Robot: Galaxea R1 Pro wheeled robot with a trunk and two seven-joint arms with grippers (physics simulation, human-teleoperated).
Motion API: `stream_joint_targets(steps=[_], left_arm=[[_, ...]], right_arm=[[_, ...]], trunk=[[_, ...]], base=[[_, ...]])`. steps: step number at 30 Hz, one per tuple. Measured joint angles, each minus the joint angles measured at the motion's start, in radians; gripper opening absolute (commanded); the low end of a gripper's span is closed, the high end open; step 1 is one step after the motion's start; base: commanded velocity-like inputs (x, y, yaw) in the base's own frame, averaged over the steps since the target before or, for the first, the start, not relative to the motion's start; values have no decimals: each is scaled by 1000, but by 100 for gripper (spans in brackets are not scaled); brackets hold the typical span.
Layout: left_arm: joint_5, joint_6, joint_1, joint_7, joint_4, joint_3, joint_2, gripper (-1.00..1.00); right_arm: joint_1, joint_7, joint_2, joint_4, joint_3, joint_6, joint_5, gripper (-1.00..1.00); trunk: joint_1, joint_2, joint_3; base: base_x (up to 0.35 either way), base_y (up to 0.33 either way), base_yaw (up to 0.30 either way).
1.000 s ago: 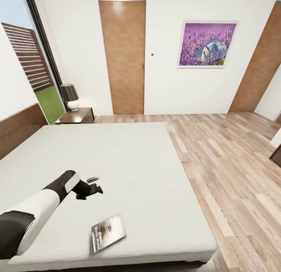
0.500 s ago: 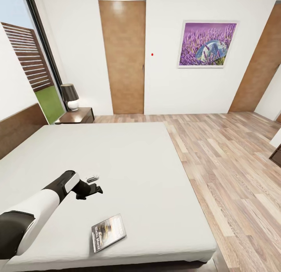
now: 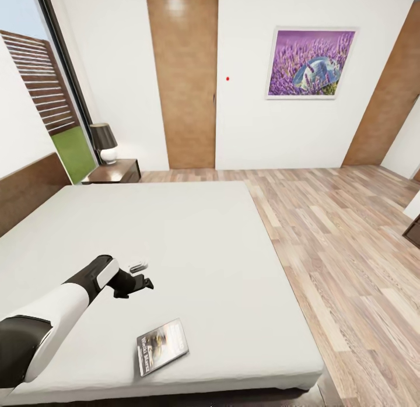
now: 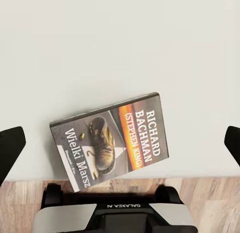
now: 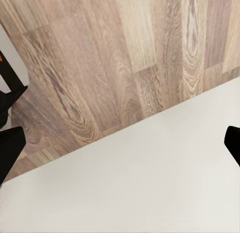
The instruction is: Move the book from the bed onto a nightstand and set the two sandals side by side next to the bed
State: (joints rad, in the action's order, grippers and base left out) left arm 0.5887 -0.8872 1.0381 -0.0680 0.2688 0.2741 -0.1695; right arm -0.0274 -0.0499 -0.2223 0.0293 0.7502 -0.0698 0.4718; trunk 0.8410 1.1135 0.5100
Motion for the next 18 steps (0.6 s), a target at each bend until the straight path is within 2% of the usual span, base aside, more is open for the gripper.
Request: stream_joint_targets(steps=[7, 18], left_arm=[[1, 34, 0, -1, 0, -1, 0, 100], [5, 41, 0, -33, 19, -4, -9, 100]], right_arm=[[0, 0, 0, -8, 0, 0, 0, 100], [-1, 2, -3, -31, 1, -3, -1, 100]], trunk=[[0, 0, 11], [0, 0, 29]], base=[[0, 0, 0], [0, 0, 0]])
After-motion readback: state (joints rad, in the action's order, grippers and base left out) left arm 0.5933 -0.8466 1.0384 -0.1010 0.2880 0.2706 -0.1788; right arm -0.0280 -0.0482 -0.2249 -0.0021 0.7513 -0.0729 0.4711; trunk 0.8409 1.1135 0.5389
